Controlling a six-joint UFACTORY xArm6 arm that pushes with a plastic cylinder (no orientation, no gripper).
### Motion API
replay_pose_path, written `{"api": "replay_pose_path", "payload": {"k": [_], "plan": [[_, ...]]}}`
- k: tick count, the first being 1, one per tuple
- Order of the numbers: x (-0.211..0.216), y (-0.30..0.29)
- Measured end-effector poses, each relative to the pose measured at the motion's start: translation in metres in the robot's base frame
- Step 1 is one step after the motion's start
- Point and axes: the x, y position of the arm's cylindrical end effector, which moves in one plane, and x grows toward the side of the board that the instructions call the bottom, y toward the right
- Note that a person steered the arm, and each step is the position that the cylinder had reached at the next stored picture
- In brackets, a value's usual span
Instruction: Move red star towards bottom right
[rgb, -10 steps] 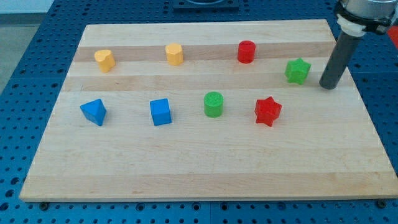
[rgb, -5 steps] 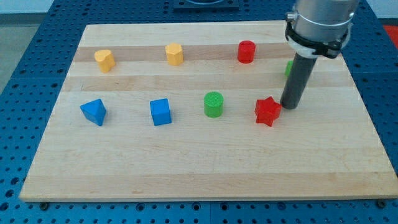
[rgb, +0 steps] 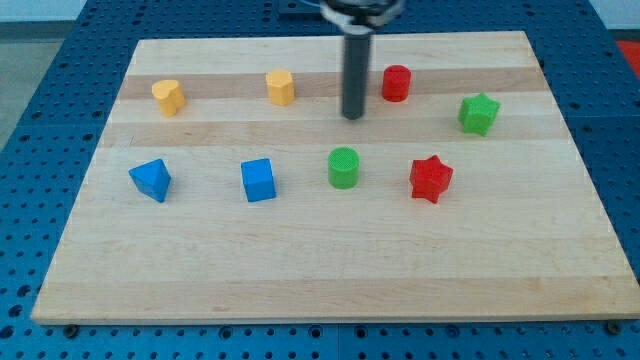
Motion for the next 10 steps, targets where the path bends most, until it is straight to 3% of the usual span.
{"api": "replay_pose_path", "payload": {"k": [1, 3, 6, 8, 10], "plan": [[0.012, -0.017], [0.055, 0.078], [0.159, 0.144], [0.157, 0.143], [0.183, 0.193]]}}
